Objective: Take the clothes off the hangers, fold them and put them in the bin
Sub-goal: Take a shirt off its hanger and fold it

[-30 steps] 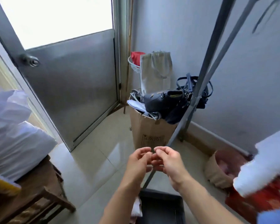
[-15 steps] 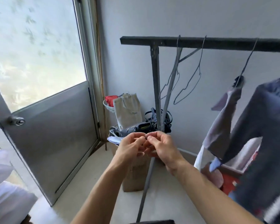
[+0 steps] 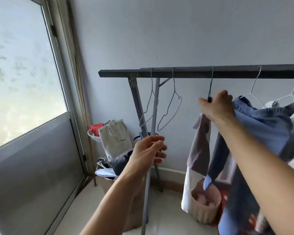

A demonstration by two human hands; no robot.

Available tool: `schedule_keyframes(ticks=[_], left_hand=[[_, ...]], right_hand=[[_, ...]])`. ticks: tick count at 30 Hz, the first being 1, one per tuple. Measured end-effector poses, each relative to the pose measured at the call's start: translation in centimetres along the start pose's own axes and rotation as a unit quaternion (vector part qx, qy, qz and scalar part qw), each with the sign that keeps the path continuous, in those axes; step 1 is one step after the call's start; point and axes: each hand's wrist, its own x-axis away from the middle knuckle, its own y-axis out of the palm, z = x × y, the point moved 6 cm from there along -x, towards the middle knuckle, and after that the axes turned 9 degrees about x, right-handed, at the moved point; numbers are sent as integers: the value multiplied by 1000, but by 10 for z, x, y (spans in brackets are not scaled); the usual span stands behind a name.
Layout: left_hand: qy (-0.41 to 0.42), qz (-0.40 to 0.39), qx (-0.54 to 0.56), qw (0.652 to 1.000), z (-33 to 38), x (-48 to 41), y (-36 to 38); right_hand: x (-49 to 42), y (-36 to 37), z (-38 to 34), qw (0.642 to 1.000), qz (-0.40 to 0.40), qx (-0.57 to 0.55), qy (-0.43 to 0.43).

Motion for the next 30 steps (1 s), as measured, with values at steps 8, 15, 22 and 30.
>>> schedule_keyframes(ticks=[8,15,22,30], left_hand=[[13,-29,-19,999,13,-17,21],[43,-58,-95,993,42,-56,57],[152,-38,-225,962,69,-116,91],[219,-153,-267,926,45,-80,87]], right_hand=[[-23,26,20,996,-70,41,32],[-29,-3,34,999,-11,-42,-30],[-8,-72,45,969,-117,-157,-153],[38,-106,82,930,-251,-165,-209]])
